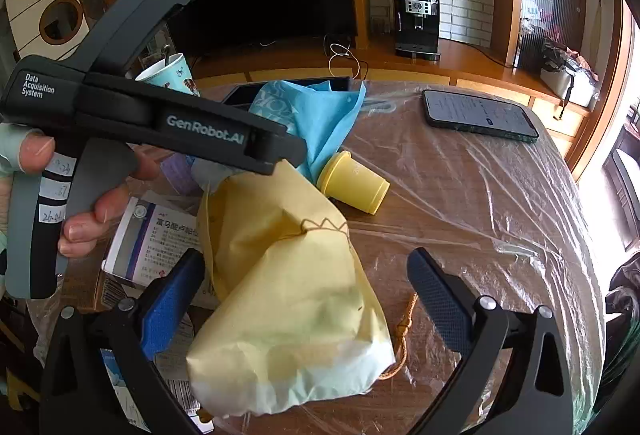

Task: Collect trash
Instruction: 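Grasp the blue paper bag with the left tool while the right tool grasps the yellow paper bag, then carry both bags over the black bin and lower them inside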

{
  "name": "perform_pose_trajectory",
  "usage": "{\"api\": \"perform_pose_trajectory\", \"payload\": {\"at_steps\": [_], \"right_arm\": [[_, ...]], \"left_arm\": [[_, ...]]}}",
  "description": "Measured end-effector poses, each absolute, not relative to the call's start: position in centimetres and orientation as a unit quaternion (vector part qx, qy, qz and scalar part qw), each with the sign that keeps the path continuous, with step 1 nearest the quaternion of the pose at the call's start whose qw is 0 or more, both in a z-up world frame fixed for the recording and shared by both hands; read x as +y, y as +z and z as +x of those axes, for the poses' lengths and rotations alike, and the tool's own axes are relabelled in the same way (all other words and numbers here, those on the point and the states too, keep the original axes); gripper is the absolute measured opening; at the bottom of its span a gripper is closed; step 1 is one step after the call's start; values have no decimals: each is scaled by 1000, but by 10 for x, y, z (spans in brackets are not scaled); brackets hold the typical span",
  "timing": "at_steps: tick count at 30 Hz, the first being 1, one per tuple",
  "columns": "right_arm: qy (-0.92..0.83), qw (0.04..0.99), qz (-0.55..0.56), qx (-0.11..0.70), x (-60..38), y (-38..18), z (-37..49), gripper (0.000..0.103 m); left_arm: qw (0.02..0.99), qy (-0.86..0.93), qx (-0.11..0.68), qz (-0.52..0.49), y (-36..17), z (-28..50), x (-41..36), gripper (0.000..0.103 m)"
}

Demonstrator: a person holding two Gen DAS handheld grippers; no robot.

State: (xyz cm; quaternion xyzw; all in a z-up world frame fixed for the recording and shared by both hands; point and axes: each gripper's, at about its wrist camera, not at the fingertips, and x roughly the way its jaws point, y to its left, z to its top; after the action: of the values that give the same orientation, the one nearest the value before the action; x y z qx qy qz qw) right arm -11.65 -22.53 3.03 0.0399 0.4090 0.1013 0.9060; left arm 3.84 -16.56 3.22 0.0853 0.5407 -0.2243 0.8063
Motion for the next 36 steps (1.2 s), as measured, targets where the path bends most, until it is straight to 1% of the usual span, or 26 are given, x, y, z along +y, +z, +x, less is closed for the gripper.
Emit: {"api": "perform_pose_trajectory", "payload": {"at_steps": [3, 4, 5, 6, 7, 8, 9, 10, 11, 12, 13, 17, 26, 29, 32, 36], "right_arm": [[108, 904, 57, 409, -227, 32, -118, 99], [113, 904, 63, 408, -229, 32, -118, 98], [118, 903, 69, 408, -229, 33, -119, 93], [124, 901, 75, 410, -231, 32, -118, 89], [130, 898, 84, 412, -232, 32, -118, 82], [134, 897, 90, 411, -234, 34, -118, 78], [139, 896, 97, 410, -236, 34, -119, 77], [141, 896, 101, 408, -237, 35, -120, 75], [141, 897, 105, 406, -238, 37, -122, 69], [141, 897, 106, 405, -239, 38, -123, 68], [141, 898, 107, 402, -240, 39, -126, 61], [153, 898, 132, 391, -251, 43, -133, 58], [140, 913, 146, 354, -267, 59, -142, 56], [142, 916, 158, 340, -273, 66, -142, 56], [142, 921, 153, 330, -275, 75, -143, 55], [150, 927, 147, 311, -276, 90, -152, 54]], "left_arm": [[794, -227, 557, 89, 29, 43, -173, 102], [792, -225, 561, 90, 26, 43, -175, 101], [790, -225, 564, 90, 26, 44, -177, 101], [790, -226, 563, 89, 25, 44, -177, 99], [788, -230, 564, 88, 25, 44, -177, 88], [783, -237, 569, 83, 25, 44, -177, 83], [779, -242, 574, 75, 24, 44, -176, 73], [776, -248, 577, 63, 24, 43, -174, 67], [775, -252, 576, 58, 26, 42, -172, 63], [775, -256, 576, 51, 27, 41, -170, 60], [776, -257, 575, 45, 29, 40, -167, 59], [793, -273, 544, 6, 50, 29, -149, 59], [841, -274, 466, -30, 96, -6, -108, 58], [852, -266, 450, -32, 103, -15, -96, 58], [864, -259, 431, -21, 110, -31, -90, 58], [873, -262, 411, -32, 121, -51, -76, 58]]}}
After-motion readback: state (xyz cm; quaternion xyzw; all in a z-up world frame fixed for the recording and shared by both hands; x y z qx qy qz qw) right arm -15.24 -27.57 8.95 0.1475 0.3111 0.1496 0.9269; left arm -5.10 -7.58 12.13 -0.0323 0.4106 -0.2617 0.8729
